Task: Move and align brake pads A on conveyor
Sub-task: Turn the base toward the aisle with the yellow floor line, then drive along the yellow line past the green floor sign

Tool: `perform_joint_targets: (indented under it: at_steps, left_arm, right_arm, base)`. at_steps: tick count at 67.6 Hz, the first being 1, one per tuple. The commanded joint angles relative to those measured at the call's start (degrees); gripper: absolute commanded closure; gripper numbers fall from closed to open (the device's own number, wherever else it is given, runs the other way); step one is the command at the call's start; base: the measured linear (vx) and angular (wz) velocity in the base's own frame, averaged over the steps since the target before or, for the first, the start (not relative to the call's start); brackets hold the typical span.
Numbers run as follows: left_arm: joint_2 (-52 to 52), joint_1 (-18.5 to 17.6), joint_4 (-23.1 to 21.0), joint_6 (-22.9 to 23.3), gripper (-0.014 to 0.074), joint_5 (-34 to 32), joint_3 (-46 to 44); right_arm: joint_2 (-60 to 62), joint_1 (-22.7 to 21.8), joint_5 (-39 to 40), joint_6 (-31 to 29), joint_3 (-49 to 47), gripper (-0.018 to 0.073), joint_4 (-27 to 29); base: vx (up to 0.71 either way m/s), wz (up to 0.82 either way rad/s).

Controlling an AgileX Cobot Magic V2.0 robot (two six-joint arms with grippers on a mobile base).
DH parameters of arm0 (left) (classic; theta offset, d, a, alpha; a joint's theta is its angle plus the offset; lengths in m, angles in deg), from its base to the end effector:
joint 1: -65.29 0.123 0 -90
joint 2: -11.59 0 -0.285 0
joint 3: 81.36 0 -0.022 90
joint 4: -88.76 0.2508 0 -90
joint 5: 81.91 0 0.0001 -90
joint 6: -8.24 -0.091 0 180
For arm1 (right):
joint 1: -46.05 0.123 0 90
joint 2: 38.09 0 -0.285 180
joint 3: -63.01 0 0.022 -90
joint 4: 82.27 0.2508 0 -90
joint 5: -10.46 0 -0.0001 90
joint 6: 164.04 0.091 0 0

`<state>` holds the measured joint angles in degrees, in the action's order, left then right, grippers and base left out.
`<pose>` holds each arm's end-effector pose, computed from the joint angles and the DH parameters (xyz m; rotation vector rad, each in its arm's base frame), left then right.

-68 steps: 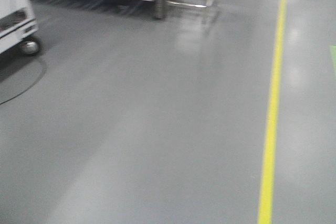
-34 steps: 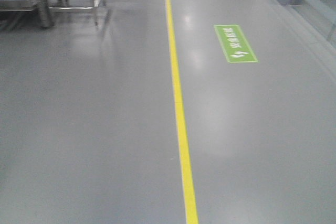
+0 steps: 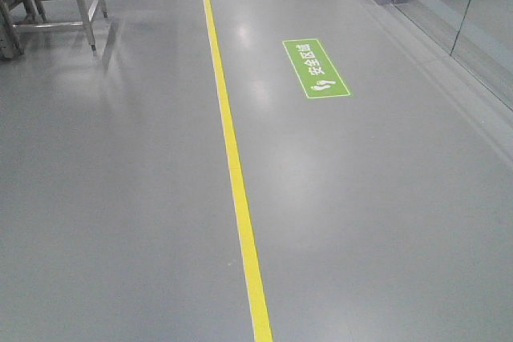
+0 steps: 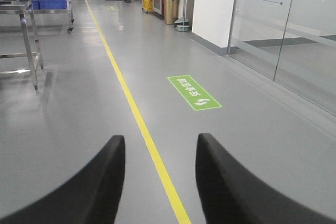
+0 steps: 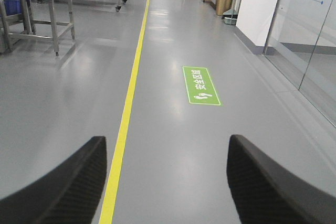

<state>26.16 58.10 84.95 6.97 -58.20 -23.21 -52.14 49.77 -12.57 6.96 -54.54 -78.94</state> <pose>0.0468 -0.0084 0.2800 0.0931 1.6817 -0.1460 0.0517 0.0054 0.2570 -0.1628 1.7288 -0.0087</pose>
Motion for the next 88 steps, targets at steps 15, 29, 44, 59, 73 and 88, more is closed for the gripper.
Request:
perform_joint_targets:
  at_steps: [15,29,44,59,73,88]
  left_arm:
    - [0.8,-0.2,-0.5,0.2,0.0297,-4.6,-1.3]
    - [0.8,-0.2,-0.5,0.2,0.0297,-4.6,-1.3]
    - [0.8,-0.2,-0.5,0.2,0.0297,-4.6,-1.3]
    - [0.8,-0.2,-0.5,0.2,0.0297,-4.6,-1.3]
    - [0.8,-0.2,-0.5,0.2,0.0297,-4.6,-1.3]
    - [0.8,-0.2,-0.5,0.2,0.0297,-4.6,-1.3]
  right_arm:
    - [-0.6,-0.2,4.0,0.1,-1.5,0.0092,-0.3]
    - [-0.6,-0.2,4.0,0.1,-1.5,0.0092,-0.3]
    - [-0.6,-0.2,4.0,0.1,-1.5,0.0092,-0.3]
    - [-0.6,-0.2,4.0,0.1,-1.5,0.0092,-0.3]
    - [-0.6,-0.2,4.0,0.1,-1.5,0.0092,-0.3]
    - [-0.6,-0.2,4.0,0.1,-1.5,0.0092,-0.3]
  base:
    - [0.38,0.04]
    - [0.50,0.17]
    - [0.52,0.15]
    - [0.53,0.10]
    - [0.58,0.03]
    - [0.61,-0.02]
